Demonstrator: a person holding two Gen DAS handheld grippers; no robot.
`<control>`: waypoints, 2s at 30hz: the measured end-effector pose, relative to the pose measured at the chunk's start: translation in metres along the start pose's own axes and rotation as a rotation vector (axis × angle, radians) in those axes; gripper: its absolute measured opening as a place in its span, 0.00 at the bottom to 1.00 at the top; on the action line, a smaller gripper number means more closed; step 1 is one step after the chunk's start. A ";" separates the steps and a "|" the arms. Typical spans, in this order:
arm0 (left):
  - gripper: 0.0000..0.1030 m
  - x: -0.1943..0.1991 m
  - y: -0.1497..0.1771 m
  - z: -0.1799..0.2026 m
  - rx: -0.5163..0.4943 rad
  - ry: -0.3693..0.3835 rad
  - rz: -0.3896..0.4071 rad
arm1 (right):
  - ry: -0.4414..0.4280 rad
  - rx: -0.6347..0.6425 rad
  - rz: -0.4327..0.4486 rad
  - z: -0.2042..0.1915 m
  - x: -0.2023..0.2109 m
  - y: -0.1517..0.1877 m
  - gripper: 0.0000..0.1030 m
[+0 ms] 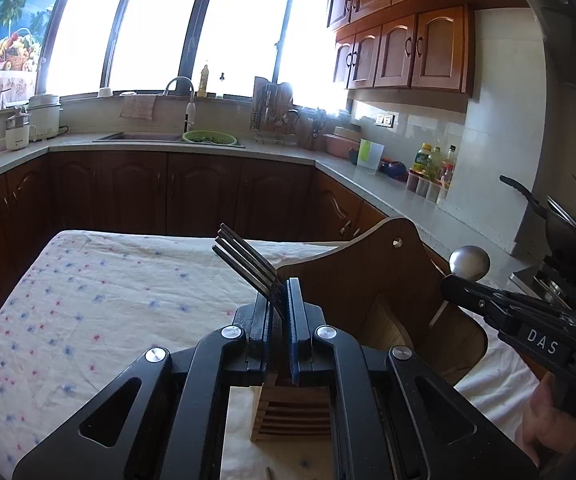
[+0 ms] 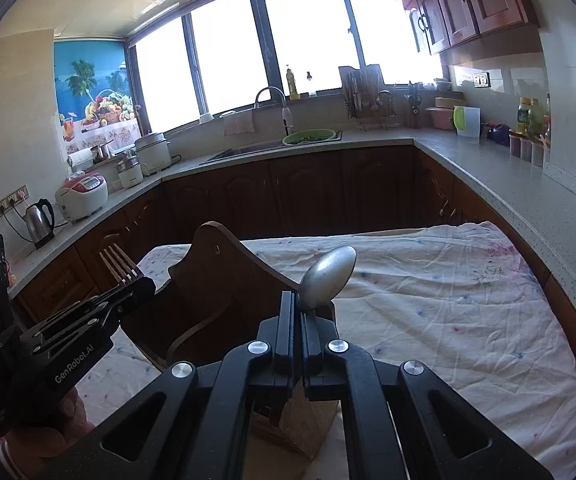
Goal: Organize utensils
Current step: 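Open the left tool releasing the fork while the right tool releases the spoon, then move both tools back down to the wooden chopsticks on the cloth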
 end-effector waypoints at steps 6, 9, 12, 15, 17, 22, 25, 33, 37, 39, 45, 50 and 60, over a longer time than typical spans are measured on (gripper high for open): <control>0.10 0.000 -0.003 -0.002 0.022 0.013 -0.029 | -0.018 -0.024 -0.013 0.000 0.000 -0.003 0.04; 0.33 0.006 -0.006 -0.005 0.034 0.010 -0.026 | -0.018 -0.039 -0.007 0.001 0.005 -0.004 0.09; 0.45 0.016 -0.009 -0.007 0.043 -0.002 -0.014 | -0.022 -0.069 -0.001 0.005 0.012 -0.008 0.19; 0.62 0.026 -0.009 -0.011 0.056 -0.020 -0.015 | -0.022 -0.099 0.020 0.011 0.022 -0.012 0.43; 0.72 0.035 -0.007 -0.014 0.066 -0.034 -0.005 | -0.023 -0.114 0.030 0.013 0.029 -0.014 0.47; 0.78 0.057 0.003 -0.022 0.089 -0.040 -0.015 | -0.022 -0.127 0.062 0.015 0.047 -0.015 0.73; 0.82 0.074 0.013 -0.027 0.114 -0.052 -0.023 | -0.029 -0.150 0.071 0.020 0.060 -0.009 0.82; 0.83 0.113 0.063 -0.038 0.188 -0.076 -0.111 | -0.026 -0.234 0.062 0.036 0.093 0.030 0.91; 0.83 0.128 0.086 -0.040 0.222 -0.079 -0.161 | -0.023 -0.265 0.033 0.039 0.106 0.054 0.91; 0.83 0.136 0.095 -0.040 0.232 -0.085 -0.178 | -0.024 -0.268 0.019 0.039 0.113 0.067 0.91; 0.83 0.153 0.126 -0.040 0.257 -0.114 -0.250 | 0.000 -0.236 -0.020 0.036 0.130 0.101 0.91; 0.83 0.157 0.146 -0.037 0.278 -0.115 -0.290 | 0.025 -0.225 -0.057 0.036 0.135 0.127 0.91; 0.83 0.153 0.152 -0.033 0.259 -0.120 -0.323 | 0.046 -0.217 -0.100 0.036 0.127 0.144 0.90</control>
Point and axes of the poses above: each gripper's, at about its wrist camera, not at the fingertips, and x roughly against the way its jaws point, z to its right, y to its underside, the point moved 6 cm from there along -x, roughly the way its jaws point, and after that the axes turned 9 degrees about -x, right-handed, at the moved point
